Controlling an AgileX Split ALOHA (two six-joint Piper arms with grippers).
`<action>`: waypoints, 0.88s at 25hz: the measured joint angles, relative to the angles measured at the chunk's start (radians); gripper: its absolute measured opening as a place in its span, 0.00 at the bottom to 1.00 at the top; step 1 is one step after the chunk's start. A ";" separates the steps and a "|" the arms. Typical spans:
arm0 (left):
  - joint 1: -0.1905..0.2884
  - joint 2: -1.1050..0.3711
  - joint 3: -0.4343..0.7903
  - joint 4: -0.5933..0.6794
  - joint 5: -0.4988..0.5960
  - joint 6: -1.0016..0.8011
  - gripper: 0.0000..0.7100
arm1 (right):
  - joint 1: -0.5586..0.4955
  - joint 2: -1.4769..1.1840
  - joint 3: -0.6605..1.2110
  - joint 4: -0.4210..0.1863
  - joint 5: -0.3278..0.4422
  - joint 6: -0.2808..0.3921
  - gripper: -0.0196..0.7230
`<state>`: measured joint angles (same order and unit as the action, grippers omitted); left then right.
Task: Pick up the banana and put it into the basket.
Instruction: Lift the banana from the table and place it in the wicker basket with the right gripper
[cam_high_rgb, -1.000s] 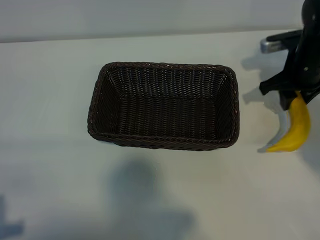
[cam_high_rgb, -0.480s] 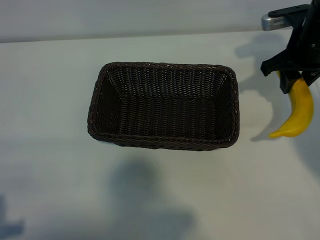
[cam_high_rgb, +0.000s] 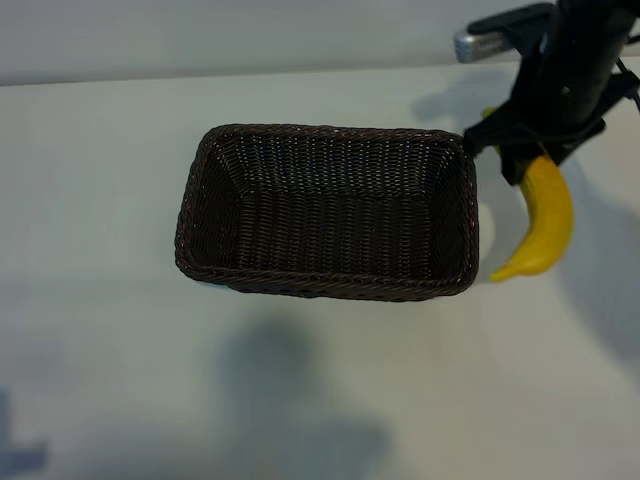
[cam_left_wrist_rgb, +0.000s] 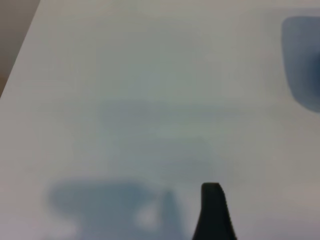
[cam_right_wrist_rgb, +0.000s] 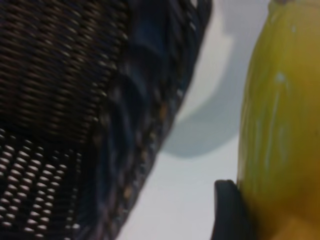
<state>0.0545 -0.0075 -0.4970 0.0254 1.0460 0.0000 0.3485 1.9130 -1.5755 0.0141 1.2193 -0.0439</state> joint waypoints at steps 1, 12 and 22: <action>0.000 0.000 0.000 0.000 0.000 0.000 0.76 | 0.014 0.000 -0.014 0.000 0.001 0.002 0.60; 0.000 0.000 0.000 0.000 0.000 0.000 0.76 | 0.176 0.083 -0.151 -0.002 0.005 -0.086 0.60; 0.000 0.000 0.000 0.000 0.000 0.000 0.76 | 0.351 0.105 -0.213 -0.105 -0.113 -0.424 0.60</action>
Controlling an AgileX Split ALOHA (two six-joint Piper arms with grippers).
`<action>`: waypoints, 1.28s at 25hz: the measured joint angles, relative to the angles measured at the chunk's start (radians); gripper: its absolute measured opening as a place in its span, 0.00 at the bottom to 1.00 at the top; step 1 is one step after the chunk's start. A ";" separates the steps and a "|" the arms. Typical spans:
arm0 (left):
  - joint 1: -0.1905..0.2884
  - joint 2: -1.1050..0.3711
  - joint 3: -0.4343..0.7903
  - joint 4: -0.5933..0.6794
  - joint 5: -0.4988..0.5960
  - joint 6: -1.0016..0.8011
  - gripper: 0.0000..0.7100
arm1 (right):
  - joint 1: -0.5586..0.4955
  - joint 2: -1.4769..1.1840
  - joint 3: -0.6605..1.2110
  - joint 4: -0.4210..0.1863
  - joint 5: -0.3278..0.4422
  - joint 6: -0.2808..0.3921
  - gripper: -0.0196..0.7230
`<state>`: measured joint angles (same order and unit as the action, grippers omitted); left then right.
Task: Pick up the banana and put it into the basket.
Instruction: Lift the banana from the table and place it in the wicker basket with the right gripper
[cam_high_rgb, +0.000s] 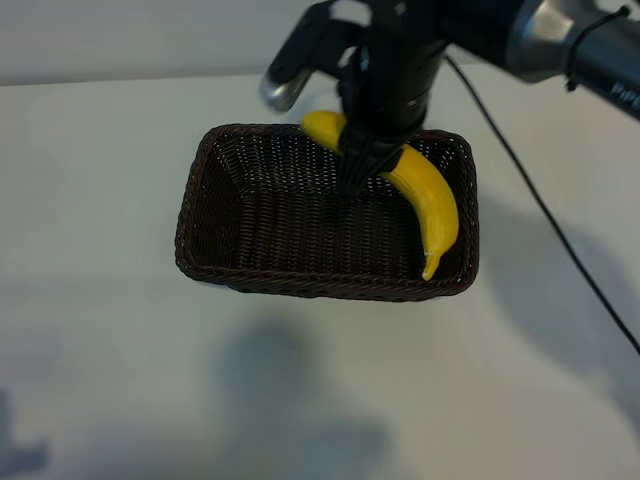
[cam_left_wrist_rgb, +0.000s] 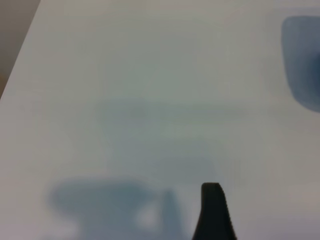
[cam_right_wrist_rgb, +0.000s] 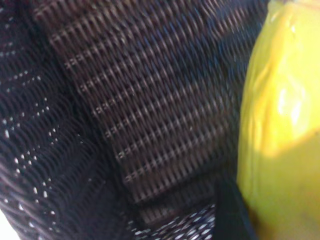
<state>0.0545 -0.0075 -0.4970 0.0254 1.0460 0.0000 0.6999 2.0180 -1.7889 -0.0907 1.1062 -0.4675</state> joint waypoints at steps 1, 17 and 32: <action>0.000 0.000 0.000 0.000 0.000 0.000 0.76 | 0.014 0.001 0.000 -0.013 -0.017 -0.043 0.60; 0.000 0.000 0.000 0.000 0.000 0.000 0.76 | 0.034 0.049 0.000 0.004 -0.135 -0.316 0.60; 0.000 0.000 0.000 0.000 0.000 0.000 0.76 | 0.034 0.142 -0.002 0.029 -0.184 -0.286 0.60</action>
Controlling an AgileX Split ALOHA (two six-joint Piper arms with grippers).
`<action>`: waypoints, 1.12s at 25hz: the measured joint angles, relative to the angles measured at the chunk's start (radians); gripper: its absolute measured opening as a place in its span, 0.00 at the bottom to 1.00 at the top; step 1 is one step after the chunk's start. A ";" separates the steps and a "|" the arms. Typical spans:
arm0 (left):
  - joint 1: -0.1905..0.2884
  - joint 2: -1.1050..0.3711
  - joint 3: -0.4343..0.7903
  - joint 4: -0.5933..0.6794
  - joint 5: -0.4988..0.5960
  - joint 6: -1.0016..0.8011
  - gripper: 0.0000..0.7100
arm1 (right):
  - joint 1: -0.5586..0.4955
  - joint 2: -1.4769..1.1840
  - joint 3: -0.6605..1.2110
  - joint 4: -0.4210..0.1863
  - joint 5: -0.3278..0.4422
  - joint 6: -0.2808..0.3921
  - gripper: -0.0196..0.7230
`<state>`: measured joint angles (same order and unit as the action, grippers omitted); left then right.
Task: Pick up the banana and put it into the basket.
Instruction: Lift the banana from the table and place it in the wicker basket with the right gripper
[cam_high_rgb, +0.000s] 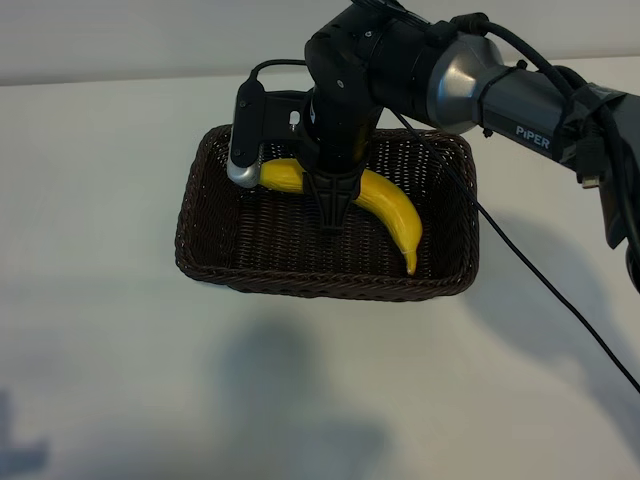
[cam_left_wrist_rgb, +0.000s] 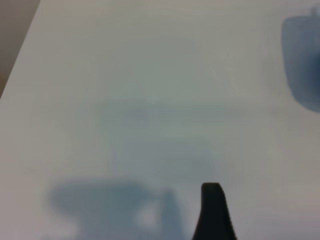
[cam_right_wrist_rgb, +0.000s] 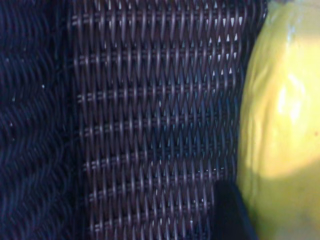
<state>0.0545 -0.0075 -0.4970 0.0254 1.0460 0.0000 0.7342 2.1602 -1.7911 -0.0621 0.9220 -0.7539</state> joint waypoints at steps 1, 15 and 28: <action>0.000 0.000 0.000 0.000 0.000 0.000 0.76 | 0.000 0.000 0.000 0.000 0.002 0.001 0.60; 0.000 0.000 0.000 0.000 0.000 0.000 0.76 | 0.000 0.000 -0.001 0.000 0.003 0.033 0.78; 0.000 0.000 0.000 0.000 0.000 0.000 0.76 | 0.000 -0.001 -0.090 -0.002 0.154 0.207 0.79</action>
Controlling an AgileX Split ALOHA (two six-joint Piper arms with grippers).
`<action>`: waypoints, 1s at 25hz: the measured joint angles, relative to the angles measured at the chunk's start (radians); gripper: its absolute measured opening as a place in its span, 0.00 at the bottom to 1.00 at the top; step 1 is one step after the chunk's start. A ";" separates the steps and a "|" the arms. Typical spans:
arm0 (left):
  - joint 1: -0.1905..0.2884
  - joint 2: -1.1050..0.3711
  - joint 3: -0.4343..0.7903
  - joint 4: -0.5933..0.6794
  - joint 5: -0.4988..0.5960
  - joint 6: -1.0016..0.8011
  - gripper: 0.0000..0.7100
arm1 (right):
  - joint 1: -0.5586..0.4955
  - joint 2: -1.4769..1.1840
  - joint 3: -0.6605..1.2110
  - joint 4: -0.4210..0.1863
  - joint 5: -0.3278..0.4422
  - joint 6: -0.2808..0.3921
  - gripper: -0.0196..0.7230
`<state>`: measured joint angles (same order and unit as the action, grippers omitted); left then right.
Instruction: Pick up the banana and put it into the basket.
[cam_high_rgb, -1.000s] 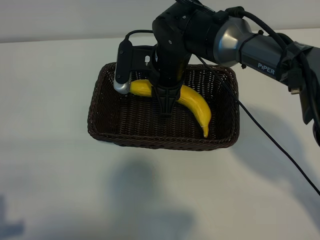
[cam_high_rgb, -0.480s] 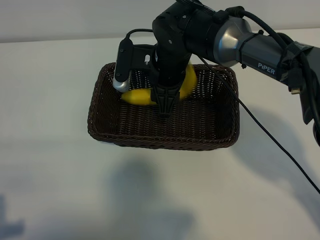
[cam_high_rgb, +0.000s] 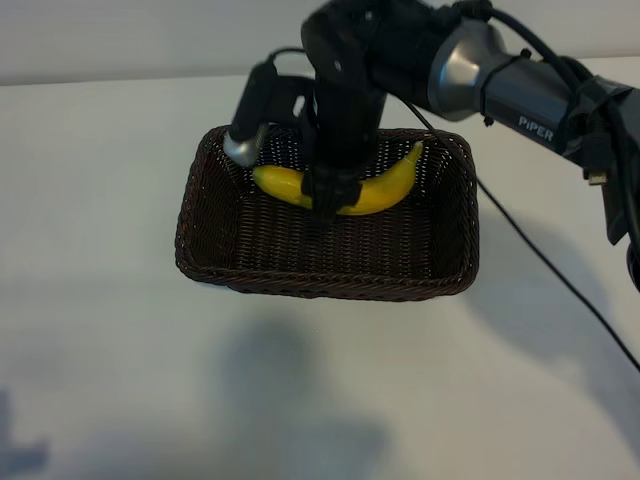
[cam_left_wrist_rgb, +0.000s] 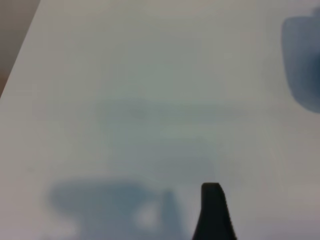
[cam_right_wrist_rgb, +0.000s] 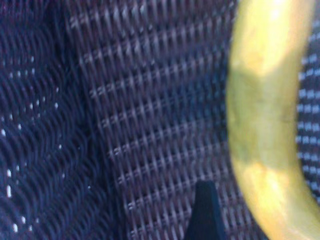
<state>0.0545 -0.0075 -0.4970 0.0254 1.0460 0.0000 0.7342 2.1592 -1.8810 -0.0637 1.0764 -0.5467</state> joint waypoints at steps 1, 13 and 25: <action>0.000 0.000 0.000 0.000 0.000 0.000 0.76 | 0.000 0.000 -0.026 0.000 0.012 0.002 0.79; 0.000 0.000 0.000 0.000 0.000 0.000 0.76 | -0.153 -0.003 -0.157 0.043 0.109 0.104 0.79; 0.000 0.000 0.000 0.000 0.000 0.000 0.76 | -0.469 -0.003 -0.157 0.075 0.135 0.632 0.72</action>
<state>0.0545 -0.0075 -0.4970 0.0254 1.0460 0.0000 0.2648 2.1561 -2.0382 0.0112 1.2110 0.0851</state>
